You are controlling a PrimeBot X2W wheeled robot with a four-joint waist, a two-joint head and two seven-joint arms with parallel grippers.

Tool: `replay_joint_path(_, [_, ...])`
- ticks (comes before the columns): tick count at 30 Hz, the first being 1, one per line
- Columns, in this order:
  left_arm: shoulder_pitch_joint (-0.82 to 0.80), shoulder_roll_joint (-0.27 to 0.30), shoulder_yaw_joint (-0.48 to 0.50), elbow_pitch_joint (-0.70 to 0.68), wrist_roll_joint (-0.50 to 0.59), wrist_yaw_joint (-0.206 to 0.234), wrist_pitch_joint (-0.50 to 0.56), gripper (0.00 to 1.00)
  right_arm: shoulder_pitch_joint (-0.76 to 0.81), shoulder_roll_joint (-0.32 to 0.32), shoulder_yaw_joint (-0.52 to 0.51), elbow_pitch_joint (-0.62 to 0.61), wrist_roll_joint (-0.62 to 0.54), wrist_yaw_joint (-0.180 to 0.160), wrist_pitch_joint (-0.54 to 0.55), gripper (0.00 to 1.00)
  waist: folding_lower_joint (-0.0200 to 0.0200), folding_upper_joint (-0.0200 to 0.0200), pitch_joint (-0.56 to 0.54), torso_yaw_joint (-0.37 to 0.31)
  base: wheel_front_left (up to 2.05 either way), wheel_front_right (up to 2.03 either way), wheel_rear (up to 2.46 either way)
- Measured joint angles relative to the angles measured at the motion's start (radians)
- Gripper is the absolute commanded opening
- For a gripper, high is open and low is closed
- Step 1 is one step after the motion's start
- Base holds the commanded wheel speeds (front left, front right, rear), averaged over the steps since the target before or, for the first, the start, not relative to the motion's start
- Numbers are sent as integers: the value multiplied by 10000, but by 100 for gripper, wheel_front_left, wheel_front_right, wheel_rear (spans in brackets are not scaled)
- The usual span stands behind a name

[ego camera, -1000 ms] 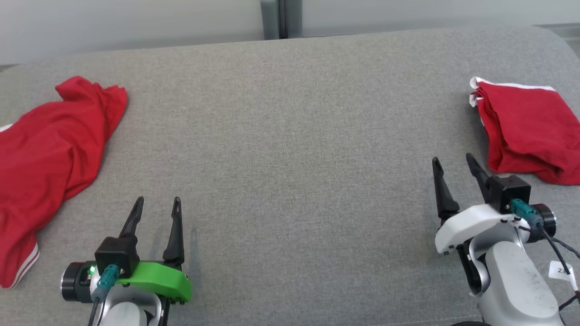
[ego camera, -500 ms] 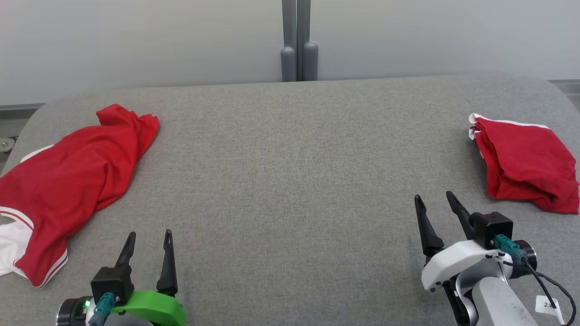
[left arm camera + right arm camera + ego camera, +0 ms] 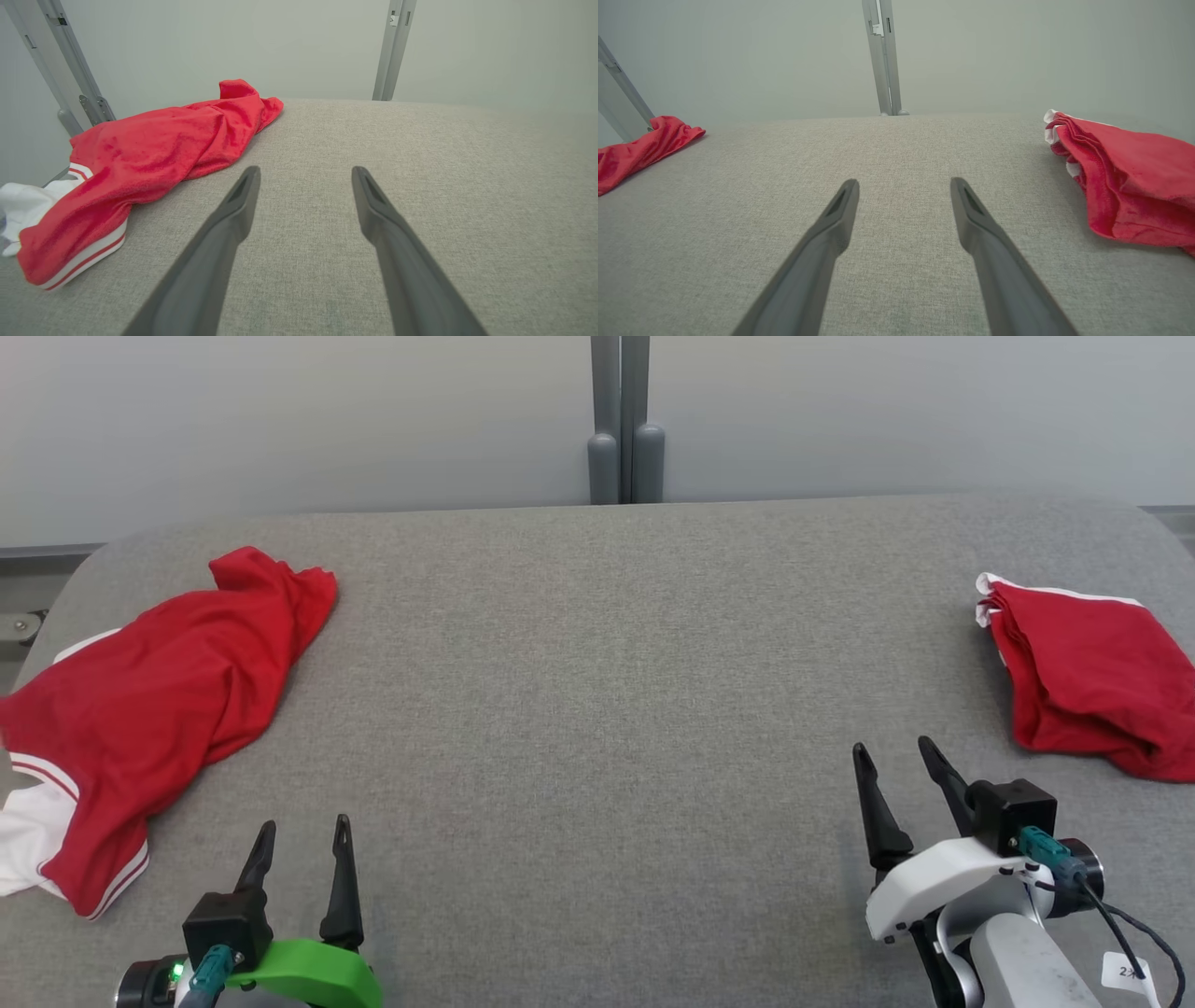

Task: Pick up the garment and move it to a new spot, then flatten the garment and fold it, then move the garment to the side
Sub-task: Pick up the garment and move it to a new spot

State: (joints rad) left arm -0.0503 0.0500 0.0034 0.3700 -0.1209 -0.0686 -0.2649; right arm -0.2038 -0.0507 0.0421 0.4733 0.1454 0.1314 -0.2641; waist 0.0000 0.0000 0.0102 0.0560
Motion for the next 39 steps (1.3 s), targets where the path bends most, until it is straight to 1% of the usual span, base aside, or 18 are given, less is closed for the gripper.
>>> replay_joint_path(6, [-34, -6, 123, 23, -71, 249, 0, 100, 26, 6, 328, -90, 25, 0, -2, 100, 0, 0, 125, 502, 0, 0, 0])
replay_joint_path(9, [-78, -8, 222, 81, -77, 267, 0, 100, 9, 10, 458, -113, 27, 0, 0, 100, 0, 0, 214, 889, 0, 0, 0])
replay_joint_path(20, [-40, -4, 617, 328, -171, 512, 0, 100, -155, 0, 1049, -52, 96, 0, 0, 100, 0, 0, 483, 2780, 0, 0, 0])
replay_joint_path(27, [35, -2, 786, 424, -270, 522, 0, 100, -209, -4, 1187, 40, 150, 0, 0, 100, 0, 0, 592, 3878, 0, 0, 0])
replay_joint_path(30, [28, -2, 876, 525, -642, 341, 0, 100, -258, -31, 1252, 69, 159, 0, 0, 100, 0, 0, 671, 4151, 0, 0, 0])
replay_joint_path(32, [-28, -2, 940, 617, -660, 221, 0, 100, -288, -84, 1271, 88, 173, 0, -2, 100, 0, 0, 771, 4214, 0, 0, 0])
replay_joint_path(39, [-1219, 42, 1461, 1101, -637, -334, 0, 100, -604, -520, 1246, 56, 96, 0, -2, 100, 0, 0, 1268, 4026, 0, 0, 0])
